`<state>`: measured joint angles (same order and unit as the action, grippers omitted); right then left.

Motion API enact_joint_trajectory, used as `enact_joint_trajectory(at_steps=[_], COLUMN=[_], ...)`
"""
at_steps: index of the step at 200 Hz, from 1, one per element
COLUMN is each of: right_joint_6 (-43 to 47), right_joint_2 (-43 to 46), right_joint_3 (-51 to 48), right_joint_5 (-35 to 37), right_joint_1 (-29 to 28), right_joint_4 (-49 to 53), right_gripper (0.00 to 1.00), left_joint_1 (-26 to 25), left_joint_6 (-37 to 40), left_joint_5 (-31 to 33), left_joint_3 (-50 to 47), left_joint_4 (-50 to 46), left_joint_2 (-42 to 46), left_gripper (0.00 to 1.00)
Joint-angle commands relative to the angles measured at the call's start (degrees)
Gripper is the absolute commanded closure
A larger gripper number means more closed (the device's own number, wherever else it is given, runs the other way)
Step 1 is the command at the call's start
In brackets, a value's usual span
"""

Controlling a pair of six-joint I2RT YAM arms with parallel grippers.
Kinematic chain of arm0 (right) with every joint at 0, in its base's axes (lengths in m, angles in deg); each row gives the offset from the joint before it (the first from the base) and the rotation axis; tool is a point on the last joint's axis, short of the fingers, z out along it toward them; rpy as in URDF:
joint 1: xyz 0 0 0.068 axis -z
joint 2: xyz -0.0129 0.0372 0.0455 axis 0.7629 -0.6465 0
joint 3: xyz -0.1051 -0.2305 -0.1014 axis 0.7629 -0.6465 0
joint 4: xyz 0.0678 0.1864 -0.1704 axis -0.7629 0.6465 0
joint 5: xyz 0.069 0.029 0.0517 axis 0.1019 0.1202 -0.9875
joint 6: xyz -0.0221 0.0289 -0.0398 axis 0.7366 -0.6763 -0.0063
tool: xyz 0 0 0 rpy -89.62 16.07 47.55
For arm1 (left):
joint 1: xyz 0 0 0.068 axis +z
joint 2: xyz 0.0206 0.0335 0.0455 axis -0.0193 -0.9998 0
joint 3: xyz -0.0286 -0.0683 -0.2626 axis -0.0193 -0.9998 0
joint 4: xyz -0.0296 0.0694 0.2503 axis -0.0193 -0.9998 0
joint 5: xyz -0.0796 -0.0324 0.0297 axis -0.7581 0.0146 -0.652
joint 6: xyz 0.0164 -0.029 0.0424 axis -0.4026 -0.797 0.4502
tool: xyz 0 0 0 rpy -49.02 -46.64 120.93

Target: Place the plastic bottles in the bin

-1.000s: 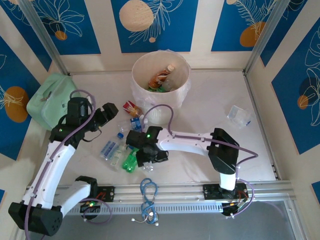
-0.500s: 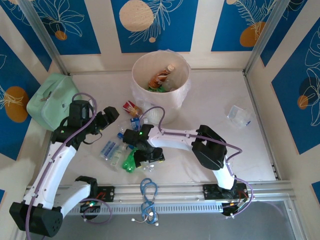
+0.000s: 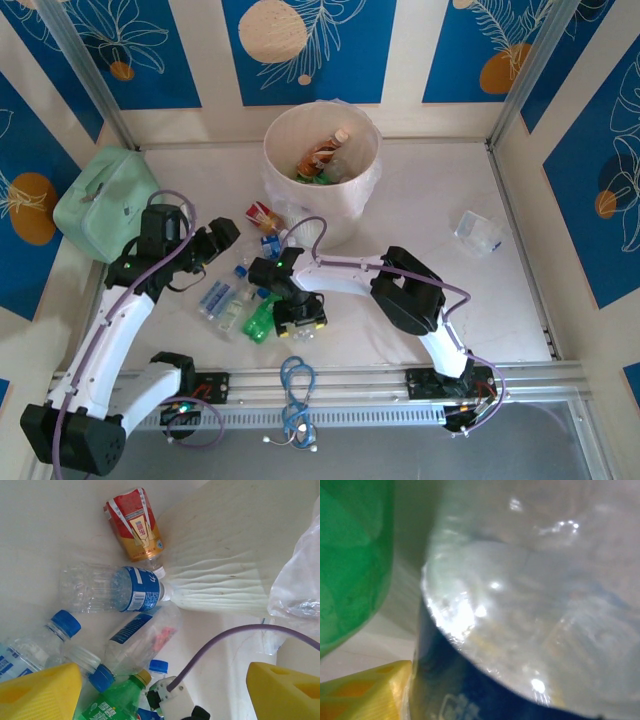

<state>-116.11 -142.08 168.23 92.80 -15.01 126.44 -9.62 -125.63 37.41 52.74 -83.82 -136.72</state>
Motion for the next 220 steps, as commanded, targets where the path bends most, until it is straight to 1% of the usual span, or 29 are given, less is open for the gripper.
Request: enact_joint_trajectory(at_steps=[1, 52, 81, 110, 128, 140, 174, 198, 220], right_joint_6=[-0.6, -2.0, -2.3, -1.5, 0.0, 1.1, 5.0, 8.0, 9.4], right_joint_2=[0.3, 3.5, 8.5, 16.3, 22.3, 25.9, 35.7, 42.3, 46.3], right_joint_3=[0.5, -0.6, -3.9, -8.4, -11.1, -12.9, -17.6, -19.7, -20.6], right_joint_5=[-1.1, 1.7, 3.7, 7.5, 10.6, 11.3, 9.5, 8.6, 7.6], right_joint_1=[0.2, -0.4, -1.1, -2.8, -4.8, -5.4, -5.8, -6.1, -5.6], right_joint_4=[1.3, 1.5, -1.6, -6.6, -10.2, -13.2, -21.0, -25.7, -27.3], right_gripper=[0.33, 0.40, 0.43, 0.45, 0.45, 0.46, 0.47, 0.47, 0.46], left_joint_1=[0.7, 0.7, 0.7, 0.6, 0.2, -0.3, -4.7, -8.3, -11.1], left_joint_6=[-0.7, -1.0, -1.1, -0.9, -2.3, -3.4, -5.0, -5.9, -7.4], left_joint_5=[-1.6, -3.9, -7.2, -13.7, -18.6, -21.1, -27.2, -28.3, -29.6], left_joint_3=[-0.7, -1.1, -1.0, -1.4, -2.0, -2.1, -0.7, 0.3, 0.9], left_joint_4=[0.9, 1.8, 3.5, 6.1, 9.3, 11.6, 17.5, 20.3, 23.8], left_joint_2=[1.1, 0.7, 0.0, -2.3, -3.4, -3.9, -6.5, -7.6, -8.0], left_gripper=[0.15, 0.15, 0.15, 0.14, 0.15, 0.16, 0.18, 0.20, 0.20])
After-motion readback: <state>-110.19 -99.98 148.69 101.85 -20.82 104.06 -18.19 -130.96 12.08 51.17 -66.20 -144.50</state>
